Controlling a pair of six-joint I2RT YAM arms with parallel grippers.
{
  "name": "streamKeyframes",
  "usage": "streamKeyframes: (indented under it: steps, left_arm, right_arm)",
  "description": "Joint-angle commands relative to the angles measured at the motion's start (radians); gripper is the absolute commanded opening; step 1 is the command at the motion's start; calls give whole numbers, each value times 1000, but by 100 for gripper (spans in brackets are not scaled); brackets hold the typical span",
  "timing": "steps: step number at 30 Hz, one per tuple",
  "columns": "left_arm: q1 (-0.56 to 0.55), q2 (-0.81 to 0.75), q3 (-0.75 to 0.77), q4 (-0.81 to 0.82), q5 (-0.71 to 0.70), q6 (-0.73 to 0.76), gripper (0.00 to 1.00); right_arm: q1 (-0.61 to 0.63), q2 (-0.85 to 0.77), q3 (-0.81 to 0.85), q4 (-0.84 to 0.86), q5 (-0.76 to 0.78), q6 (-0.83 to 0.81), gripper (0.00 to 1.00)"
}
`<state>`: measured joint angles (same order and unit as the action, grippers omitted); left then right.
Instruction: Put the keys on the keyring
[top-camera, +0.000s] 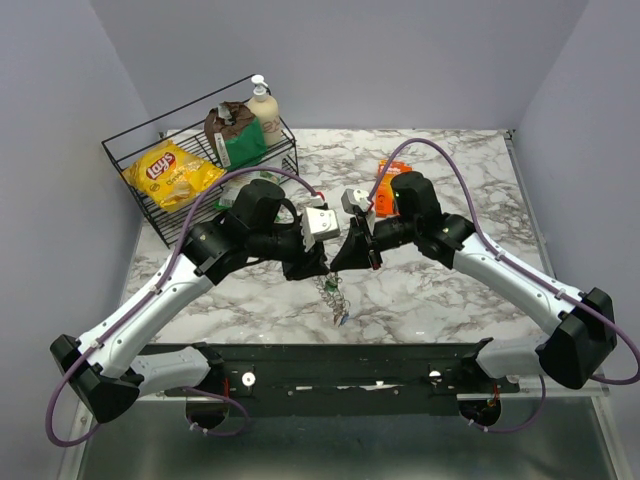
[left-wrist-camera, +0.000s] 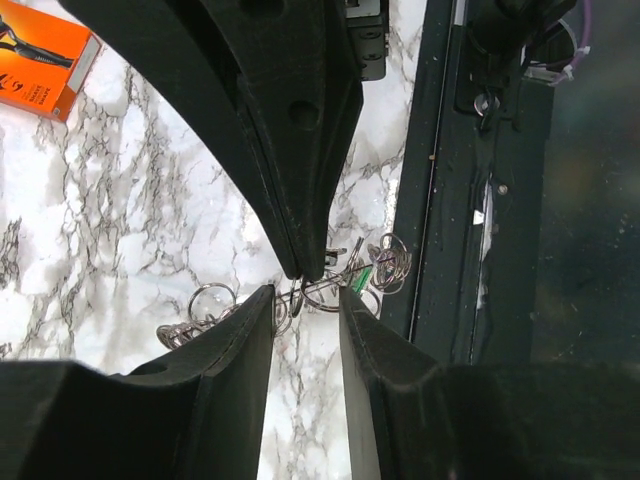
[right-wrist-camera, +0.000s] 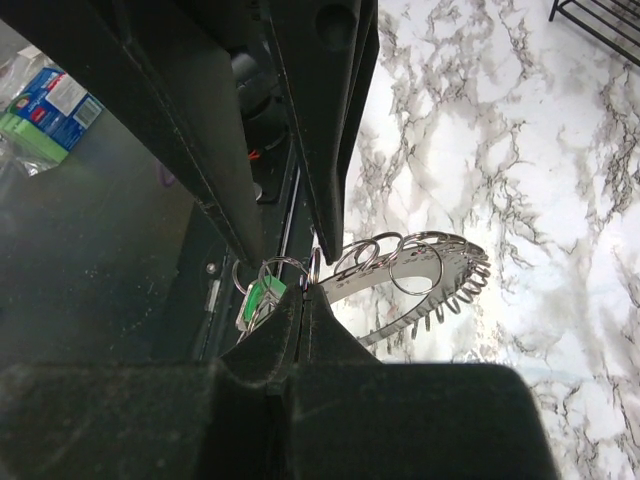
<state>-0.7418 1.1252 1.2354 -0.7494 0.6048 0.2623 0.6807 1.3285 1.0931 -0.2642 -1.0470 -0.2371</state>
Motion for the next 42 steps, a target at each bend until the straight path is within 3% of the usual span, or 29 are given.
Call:
streamKeyframes:
  steps: [1,12,31,42]
  left_arm:
    - [-7,-13,-1,33,-28,5,35]
    - [-5,2,-17,65,-23,14,22]
    - [-5,-15,-86,124,-25,6,18]
    - [-5,-22,-103,122,-28,12,24]
  right_arm:
    - [2,-5,37,-3,-48,-16,1]
    - [2,-11,34,0,-44,-19,0]
    - [2,-17,34,2,-39,-18,0]
    - [2,-14,34,2,-39,-18,0]
